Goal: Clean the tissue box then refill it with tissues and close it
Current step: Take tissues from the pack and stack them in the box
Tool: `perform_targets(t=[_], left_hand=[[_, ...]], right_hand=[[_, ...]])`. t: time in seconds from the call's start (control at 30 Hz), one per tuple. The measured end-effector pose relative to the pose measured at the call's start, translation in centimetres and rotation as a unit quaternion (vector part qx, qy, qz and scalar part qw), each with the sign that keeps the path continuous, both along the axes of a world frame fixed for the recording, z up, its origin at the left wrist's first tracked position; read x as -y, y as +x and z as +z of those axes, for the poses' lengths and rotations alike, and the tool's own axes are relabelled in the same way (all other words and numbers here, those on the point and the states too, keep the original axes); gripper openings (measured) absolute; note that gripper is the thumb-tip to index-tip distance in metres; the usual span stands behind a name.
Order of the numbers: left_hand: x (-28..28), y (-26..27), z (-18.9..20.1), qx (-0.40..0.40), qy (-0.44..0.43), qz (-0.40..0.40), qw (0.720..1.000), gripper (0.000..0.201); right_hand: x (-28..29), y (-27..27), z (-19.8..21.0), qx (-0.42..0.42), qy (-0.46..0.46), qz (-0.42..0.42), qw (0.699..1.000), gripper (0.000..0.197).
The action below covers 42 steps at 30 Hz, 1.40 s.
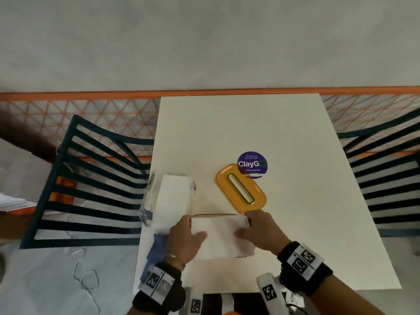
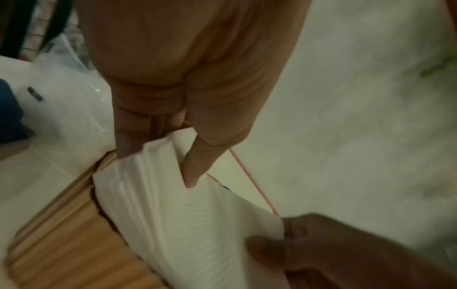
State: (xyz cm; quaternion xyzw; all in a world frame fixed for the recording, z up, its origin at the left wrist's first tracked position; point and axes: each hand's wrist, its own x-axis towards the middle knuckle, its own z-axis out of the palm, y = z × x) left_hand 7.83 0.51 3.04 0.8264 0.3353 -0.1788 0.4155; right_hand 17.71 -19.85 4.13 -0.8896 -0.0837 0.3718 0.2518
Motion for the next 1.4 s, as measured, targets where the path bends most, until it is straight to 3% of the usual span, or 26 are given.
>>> perform_targets(t=[0.13, 0.37, 0.53, 0.63, 0.77, 0.87, 0.93, 1.0, 1.07, 1.17, 1.27, 1.33, 1.4], left_hand=[[1.1, 0.8, -0.5, -0.02, 0.047, -0.001, 0.999, 0.05], [2.0, 0.9, -0.6, -0.044, 0.165, -0.086, 0.982, 0.053], [2.0, 0.0, 0.7, 0.037, 0.24, -0.099, 0.965, 0.048], [1.2, -0.2, -0.4, 0.092, 0.174, -0.163, 0.967, 0.041], [0.7, 0.4, -2.6, 0.052, 0.141, -0.319, 0.936, 0.055], [0.8, 1.0, -3.6, 0.024, 0.152, -0.342, 0.927, 0.058], [0.7, 1.1, -3.7, 0.027, 0.147, -0.349, 0.925, 0.056], [0.4, 1.2, -2.7, 0.054, 0.116, -0.306, 0.943, 0.048], [-0.9, 1.5, -1.1, 0.096, 0.079, -0.188, 0.974, 0.032], [-4.5, 2.4, -0.2, 0.123, 0.13, -0.011, 0.984, 0.024], [-8.0, 3.3, -1.5, 0.024, 0.174, 0.055, 0.983, 0.051], [-9.0, 3.5, -2.6, -0.052, 0.158, 0.049, 0.985, 0.074], [-9.2, 3.5, -3.4, -0.075, 0.157, 0.045, 0.984, 0.085]], right_hand=[[-1.1, -0.3, -1.2, 0.028, -0.058, -0.001, 0.998, 0.028], [-2.3, -0.8, -1.2, 0.047, -0.121, 0.019, 0.991, 0.042], [-1.8, -1.1, 0.5, 0.116, -0.151, 0.053, 0.98, 0.034], [-1.4, -1.5, 0.3, 0.152, -0.108, 0.076, 0.979, 0.032], [-1.4, -2.0, -0.9, 0.122, -0.069, 0.19, 0.972, 0.048], [-1.3, -2.0, -1.3, 0.134, -0.08, 0.272, 0.95, 0.048], [-1.1, -1.7, -1.6, 0.145, -0.068, 0.281, 0.946, 0.046], [-0.9, -1.4, -1.8, 0.153, -0.034, 0.253, 0.955, 0.043], [-0.9, -1.0, -1.8, 0.186, -0.009, 0.199, 0.962, 0.035], [-0.6, -0.5, -2.3, 0.243, -0.008, 0.095, 0.965, 0.029], [-0.6, -0.3, -3.0, 0.264, -0.018, 0.075, 0.962, 0.02], [-0.6, -0.1, -3.4, 0.261, -0.018, 0.078, 0.962, 0.016], [-0.6, 0.1, -3.6, 0.257, -0.015, 0.07, 0.964, 0.014]])
